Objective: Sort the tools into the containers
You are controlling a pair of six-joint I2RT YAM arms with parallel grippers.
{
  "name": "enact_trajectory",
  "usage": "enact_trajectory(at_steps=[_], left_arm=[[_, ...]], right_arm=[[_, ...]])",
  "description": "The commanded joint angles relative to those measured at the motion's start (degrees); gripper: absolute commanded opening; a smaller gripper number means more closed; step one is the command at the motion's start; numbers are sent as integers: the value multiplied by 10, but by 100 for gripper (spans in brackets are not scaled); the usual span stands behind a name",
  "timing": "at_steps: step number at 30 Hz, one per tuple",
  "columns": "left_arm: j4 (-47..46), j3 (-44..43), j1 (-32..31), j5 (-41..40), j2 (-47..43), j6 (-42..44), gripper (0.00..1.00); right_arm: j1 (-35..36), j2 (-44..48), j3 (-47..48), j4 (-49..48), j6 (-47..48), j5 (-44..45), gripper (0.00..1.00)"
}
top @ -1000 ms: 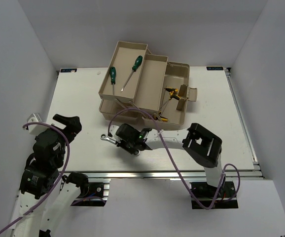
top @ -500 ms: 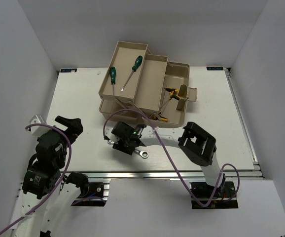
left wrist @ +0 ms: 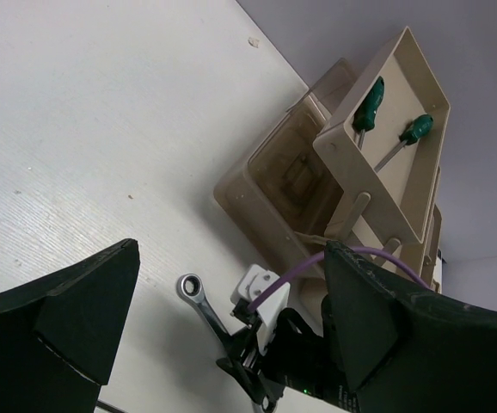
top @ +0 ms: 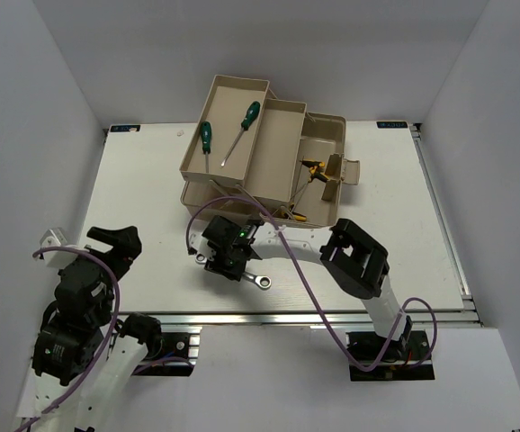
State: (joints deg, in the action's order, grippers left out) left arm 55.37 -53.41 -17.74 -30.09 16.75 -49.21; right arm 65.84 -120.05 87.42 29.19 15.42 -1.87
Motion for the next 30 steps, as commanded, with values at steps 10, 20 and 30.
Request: enact_trajectory(at_steps=[10, 20, 30], left_arm=[[-4, -14, 1, -8, 10, 2, 98], [18, -25, 1, -13, -4, -7, 98], [11, -16, 1, -7, -8, -6, 98]], right_arm=[[-8, -85, -40, 112, 15, 12, 44], [-21, -120, -34, 119, 20, 4, 25], [-55, -85, -65, 89, -24, -43, 0]])
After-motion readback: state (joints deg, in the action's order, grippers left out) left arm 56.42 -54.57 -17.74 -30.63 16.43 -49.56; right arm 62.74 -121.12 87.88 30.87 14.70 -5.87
